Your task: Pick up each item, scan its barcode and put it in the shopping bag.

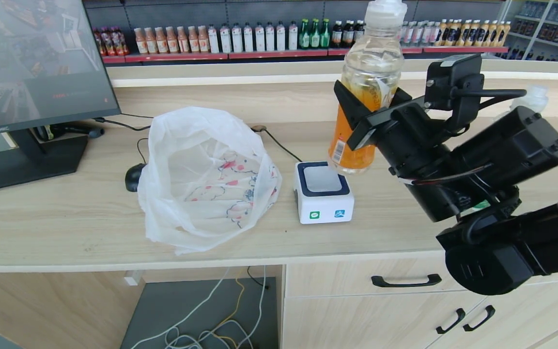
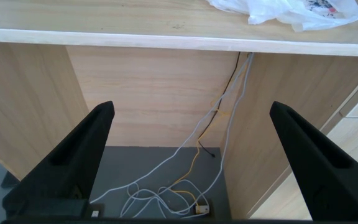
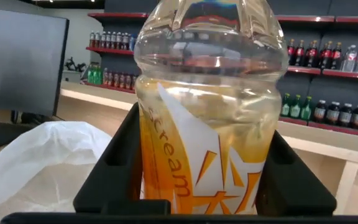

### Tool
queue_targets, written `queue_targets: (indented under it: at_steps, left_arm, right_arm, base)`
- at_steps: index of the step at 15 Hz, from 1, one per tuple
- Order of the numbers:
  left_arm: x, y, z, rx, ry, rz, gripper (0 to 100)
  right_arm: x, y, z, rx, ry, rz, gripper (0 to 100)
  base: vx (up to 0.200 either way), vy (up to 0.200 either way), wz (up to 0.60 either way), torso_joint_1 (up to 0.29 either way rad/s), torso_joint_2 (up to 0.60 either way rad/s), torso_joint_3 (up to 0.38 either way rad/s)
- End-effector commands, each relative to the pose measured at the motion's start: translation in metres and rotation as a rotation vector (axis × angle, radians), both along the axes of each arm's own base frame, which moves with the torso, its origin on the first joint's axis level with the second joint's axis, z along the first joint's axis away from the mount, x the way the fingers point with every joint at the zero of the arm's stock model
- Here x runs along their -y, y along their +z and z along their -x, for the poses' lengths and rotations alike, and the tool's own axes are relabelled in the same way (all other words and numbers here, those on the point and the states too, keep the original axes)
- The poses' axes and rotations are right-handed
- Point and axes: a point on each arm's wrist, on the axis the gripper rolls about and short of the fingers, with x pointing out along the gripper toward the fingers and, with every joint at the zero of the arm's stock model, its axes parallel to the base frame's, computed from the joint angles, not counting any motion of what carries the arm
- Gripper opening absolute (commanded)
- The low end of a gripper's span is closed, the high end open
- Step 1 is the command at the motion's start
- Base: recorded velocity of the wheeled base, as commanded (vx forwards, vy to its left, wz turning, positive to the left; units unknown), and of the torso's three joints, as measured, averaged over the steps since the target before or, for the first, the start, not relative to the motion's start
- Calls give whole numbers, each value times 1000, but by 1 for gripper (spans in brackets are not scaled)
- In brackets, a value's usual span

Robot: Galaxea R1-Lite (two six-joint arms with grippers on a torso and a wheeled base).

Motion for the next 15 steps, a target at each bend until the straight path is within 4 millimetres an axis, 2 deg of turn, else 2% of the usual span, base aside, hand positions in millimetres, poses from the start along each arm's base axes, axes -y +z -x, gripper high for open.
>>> queue_targets:
  at_steps: [1,7,11,15]
  left_arm:
    - [0,0,0,1,0,2,100]
    - [0,0,0,1,0,8,100]
    - [0,0,0,1,0,15,100]
    - [0,0,0,1,2,17,100]
  right_arm:
    - [1,-7,1,-26,-5,10,0]
    - [9,-25,6,-147,-144,-29,0]
    - [8,-19,6,-126,-147,-41,0]
    - [6,-8,3,-88,-144,-71,0]
  base:
    - [0,0,0,0,0,0]
    - [0,0,0,0,0,0]
    - [0,0,0,0,0,0]
    - [0,200,0,2,5,5]
